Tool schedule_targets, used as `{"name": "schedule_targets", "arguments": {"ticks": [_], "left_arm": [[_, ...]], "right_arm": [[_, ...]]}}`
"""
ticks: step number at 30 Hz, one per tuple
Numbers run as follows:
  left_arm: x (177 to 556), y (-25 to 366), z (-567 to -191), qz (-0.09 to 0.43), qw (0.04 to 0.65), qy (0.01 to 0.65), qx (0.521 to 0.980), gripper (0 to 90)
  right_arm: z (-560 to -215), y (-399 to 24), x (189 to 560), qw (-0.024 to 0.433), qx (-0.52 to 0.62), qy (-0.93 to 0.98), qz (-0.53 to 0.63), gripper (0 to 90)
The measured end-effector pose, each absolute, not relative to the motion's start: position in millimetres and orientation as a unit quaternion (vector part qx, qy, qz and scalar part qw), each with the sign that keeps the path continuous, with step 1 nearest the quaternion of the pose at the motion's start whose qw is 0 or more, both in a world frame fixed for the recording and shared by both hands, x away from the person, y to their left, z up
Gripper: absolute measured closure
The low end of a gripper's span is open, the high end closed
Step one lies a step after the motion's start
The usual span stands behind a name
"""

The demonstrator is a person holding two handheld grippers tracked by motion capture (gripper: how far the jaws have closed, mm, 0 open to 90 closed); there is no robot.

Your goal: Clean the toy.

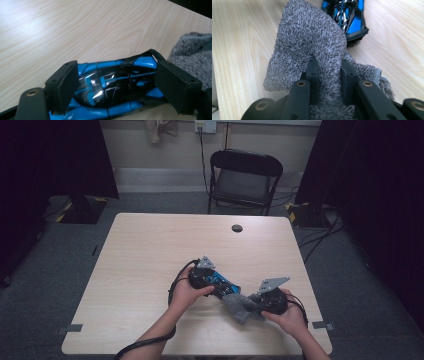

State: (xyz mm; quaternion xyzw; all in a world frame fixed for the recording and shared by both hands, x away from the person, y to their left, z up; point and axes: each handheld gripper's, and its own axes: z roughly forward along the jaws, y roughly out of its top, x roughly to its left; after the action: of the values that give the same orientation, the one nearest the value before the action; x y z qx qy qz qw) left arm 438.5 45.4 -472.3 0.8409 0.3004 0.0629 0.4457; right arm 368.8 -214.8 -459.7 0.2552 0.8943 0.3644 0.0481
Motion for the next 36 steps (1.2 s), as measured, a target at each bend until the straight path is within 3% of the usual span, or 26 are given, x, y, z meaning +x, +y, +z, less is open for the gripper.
{"name": "schedule_targets", "arguments": {"ticks": [14,19,25,36], "left_arm": [[444.6,37.3,-484.3,0.067,0.448,0.283,0.846,14.5],[443.6,37.2,-485.3,0.072,0.447,0.273,0.849,14.6],[442.5,38.2,-486.8,0.076,0.452,0.267,0.848,15.1],[442.4,39.6,-488.0,0.079,0.456,0.262,0.847,16.5]], "right_arm": [[-472.5,-205.6,371.1,0.044,0.236,0.908,0.343,70.9],[-467.9,-204.8,369.9,0.012,0.210,0.917,0.338,70.9],[-468.5,-198.8,375.9,0.045,0.249,0.914,0.318,70.9],[-468.2,-212.5,394.3,0.067,0.294,0.902,0.310,71.2]]}}
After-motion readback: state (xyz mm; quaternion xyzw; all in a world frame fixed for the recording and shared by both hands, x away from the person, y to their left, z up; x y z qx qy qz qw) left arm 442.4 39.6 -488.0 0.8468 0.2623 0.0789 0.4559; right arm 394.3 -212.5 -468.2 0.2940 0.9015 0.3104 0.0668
